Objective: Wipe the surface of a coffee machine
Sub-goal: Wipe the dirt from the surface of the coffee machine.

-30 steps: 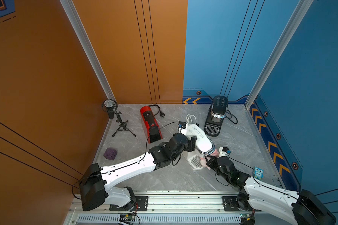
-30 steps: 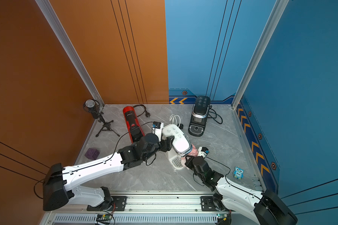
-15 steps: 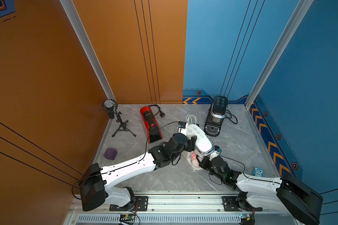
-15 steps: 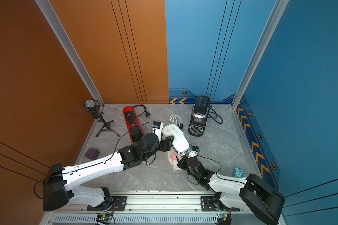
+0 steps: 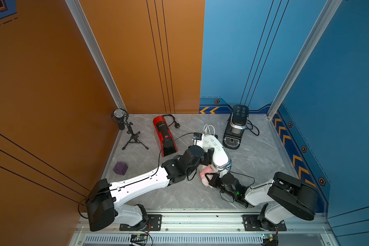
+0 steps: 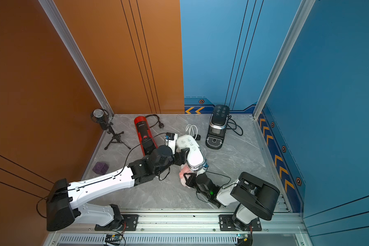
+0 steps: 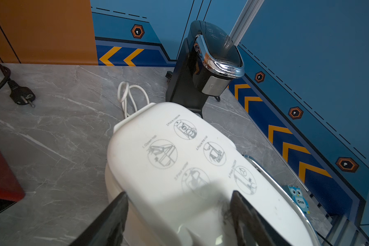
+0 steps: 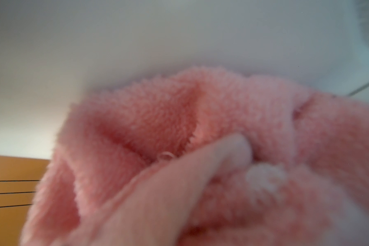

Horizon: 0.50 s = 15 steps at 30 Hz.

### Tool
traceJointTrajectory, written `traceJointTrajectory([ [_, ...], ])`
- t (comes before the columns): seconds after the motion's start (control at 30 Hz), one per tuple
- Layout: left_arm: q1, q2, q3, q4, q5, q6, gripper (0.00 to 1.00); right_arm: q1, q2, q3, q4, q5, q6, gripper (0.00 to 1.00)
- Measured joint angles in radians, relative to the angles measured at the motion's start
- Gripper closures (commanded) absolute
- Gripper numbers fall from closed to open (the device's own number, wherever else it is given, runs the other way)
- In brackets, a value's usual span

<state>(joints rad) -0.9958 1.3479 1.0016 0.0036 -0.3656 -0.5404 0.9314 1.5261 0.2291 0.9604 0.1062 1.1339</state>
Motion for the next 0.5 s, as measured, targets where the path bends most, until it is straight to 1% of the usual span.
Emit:
traceJointTrajectory([
  [0.23, 0.005, -0.004, -0.014, 0.021, 0.006, 0.000, 0.25, -0.094, -0.198, -0.003, -0.228, 0.002, 0.007, 1.00],
  [0.37, 0.008, -0.008, -0.021, 0.030, 0.014, -0.001, 0.24, -0.140, -0.233, -0.001, -0.299, 0.021, 0.016, 1.00],
  [0.5, 0.013, -0.013, -0.029, 0.037, 0.023, -0.003, 0.25, -0.149, -0.227, -0.001, -0.310, 0.039, 0.039, 1.00],
])
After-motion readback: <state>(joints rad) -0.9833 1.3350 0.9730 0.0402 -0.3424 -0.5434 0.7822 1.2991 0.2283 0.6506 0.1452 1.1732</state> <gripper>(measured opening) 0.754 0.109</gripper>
